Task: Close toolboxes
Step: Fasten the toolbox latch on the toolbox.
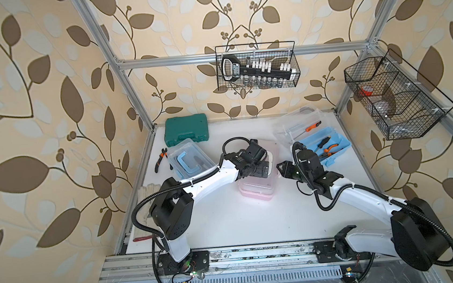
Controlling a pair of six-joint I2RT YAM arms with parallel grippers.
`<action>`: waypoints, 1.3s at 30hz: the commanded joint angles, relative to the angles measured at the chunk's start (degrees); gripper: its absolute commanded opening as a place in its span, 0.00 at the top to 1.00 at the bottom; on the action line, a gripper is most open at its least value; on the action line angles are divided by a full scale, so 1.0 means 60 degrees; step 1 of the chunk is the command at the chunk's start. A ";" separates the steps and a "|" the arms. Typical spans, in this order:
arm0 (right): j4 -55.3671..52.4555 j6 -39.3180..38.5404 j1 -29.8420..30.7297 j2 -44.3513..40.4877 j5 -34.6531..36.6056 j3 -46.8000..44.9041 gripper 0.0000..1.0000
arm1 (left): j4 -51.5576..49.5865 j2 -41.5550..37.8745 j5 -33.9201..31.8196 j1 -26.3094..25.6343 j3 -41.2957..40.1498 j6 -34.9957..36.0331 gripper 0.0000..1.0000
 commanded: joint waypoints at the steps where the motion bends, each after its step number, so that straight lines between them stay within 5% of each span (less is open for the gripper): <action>1: 0.0398 -0.0037 0.0112 -0.0011 -0.0395 0.0159 0.68 | -0.0499 0.0120 0.0221 -0.0083 -0.0068 0.0280 0.01; 9: 0.1125 0.0110 0.0109 0.0087 -0.0675 -0.0139 0.69 | -0.0493 0.0149 0.0244 -0.0083 -0.0081 0.0259 0.01; 16: -0.0127 -0.0254 -0.0093 -0.0687 0.0301 0.0178 0.69 | -0.0470 0.0143 0.0231 -0.0083 -0.0098 0.0275 0.01; 25: -0.0298 -0.0344 -0.1706 -0.0961 -0.0650 -0.0701 0.78 | -0.0540 0.0267 0.0224 -0.0083 -0.0020 0.0289 0.01; 39: 0.1294 -0.0327 -0.1718 0.0108 -0.1783 -0.1416 0.86 | -0.0587 0.0296 0.0231 -0.0083 0.0020 0.0280 0.01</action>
